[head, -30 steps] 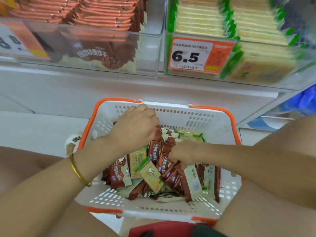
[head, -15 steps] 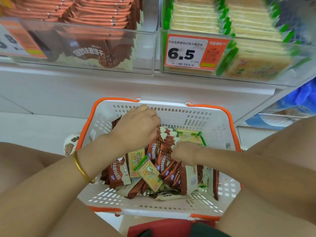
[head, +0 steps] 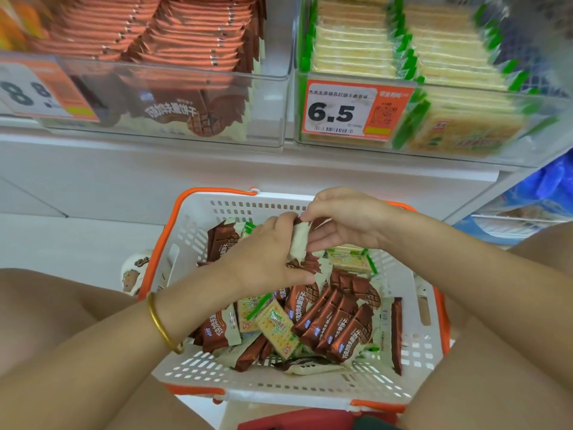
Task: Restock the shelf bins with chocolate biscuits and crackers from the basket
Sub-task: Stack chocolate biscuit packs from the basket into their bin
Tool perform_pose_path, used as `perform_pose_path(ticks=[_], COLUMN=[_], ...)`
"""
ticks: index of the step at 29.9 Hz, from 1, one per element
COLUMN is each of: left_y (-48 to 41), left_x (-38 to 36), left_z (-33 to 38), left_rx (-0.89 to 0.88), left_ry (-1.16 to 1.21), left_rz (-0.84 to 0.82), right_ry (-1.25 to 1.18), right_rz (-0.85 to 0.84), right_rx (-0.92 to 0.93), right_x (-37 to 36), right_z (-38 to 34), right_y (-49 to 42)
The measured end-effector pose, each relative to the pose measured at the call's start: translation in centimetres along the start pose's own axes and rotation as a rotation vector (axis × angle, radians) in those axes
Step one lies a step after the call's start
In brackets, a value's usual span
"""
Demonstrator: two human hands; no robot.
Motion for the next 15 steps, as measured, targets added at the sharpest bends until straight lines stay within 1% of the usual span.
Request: perform_pose_path(ticks=[2,3,6,8,9,11,13,15], left_y=[-0.2,-0.3,-0.1,0.1,0.1,0.1,0.1,0.1], left_x=[0.8,1.3,2.1,2.1,2.1,2.3,2.6,3.0], left_z=[0.1,-0.1,-0.8,-0.7,-0.6,-0.4,-0.4,-0.3], left_rx=[-0.004,0.029,0.198,0.249,0.249,0.244,0.253,0.249], left_ry=[0.128,0.254,0.746,0.954,1.02,1.113,1.179,1.213], left_rz=[0.051,0.056,0.037,0.019,0.012,0.021,0.055,0.082], right_ry=[-0.002,0.053,0.336,0.514,0.541,0.49,0.378,0.273], right_rz=[0.022,0.055,0.177,0.232,0.229,0.163,0.082,0.042], right_rx=[0.002,0.002,0.048,0.093,0.102,0.099,0.099,0.099], right_x=[0.1,0.5,2.1,2.7,2.7,2.3,1.5,0.9], right_z=[-0.3,-0.3,-0.7,-0.8,-0.6,-0.3,-0.1,-0.1], right_y=[0.2,0.3,0.2,0.0,-0.2,-0.3,-0.1,0.1])
Point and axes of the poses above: each hand's wrist, its own y-axis away from the middle knuckle, its own x-axis out of the back of the hand, z = x × y, the point moved 6 cm from there along -y, towards the middle knuckle, and after that the axes turned 11 degrees about y, right-handed, at the moved point
